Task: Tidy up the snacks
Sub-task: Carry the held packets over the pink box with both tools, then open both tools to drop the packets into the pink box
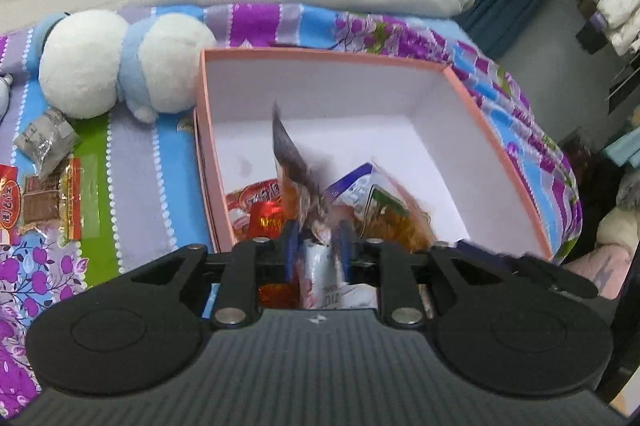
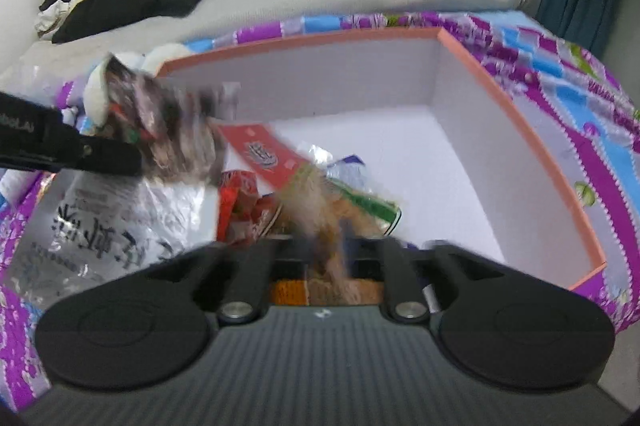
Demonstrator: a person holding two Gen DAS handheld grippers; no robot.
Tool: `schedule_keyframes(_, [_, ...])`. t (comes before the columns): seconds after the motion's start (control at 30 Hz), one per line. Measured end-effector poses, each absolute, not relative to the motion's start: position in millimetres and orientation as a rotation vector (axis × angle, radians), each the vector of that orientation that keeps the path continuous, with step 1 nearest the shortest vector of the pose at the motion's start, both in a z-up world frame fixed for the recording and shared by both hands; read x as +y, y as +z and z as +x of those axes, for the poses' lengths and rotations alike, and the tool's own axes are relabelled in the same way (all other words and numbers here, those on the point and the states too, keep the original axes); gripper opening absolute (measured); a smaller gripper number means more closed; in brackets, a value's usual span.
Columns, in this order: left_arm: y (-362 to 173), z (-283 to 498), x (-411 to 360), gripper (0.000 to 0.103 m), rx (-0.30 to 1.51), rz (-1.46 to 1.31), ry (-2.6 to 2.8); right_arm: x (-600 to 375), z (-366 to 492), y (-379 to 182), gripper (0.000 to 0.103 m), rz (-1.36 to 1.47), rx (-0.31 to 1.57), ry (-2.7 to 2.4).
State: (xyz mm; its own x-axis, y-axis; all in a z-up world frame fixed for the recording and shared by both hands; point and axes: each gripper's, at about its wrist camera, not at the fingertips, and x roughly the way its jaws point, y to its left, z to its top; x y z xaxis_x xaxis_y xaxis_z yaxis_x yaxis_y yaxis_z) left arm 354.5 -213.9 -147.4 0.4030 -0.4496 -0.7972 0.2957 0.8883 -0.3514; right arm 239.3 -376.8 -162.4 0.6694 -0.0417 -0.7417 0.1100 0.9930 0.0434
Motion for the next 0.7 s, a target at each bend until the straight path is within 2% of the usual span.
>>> schedule_keyframes(0.03, [-148,356,-212,0.043,1.06,-0.165,-0.471,-377,238,-164,0.064,0.096,0.828,-0.083])
schedule_keyframes(0.07, [-147,357,-210,0.056,1.055,-0.162,-0.462,-378,236,-164,0.061,0.1,0.819,-0.081])
schedule_keyframes(0.1, [-145,356,-208,0.059,1.042,-0.157,-0.459,-379,236,-164,0.061,0.102,0.816,-0.081])
schedule_keyframes(0.7, [-46,290,-143,0.059,0.806,-0.173,-0.478,-361,204,-93,0.061,0.149,0.619,-0.026])
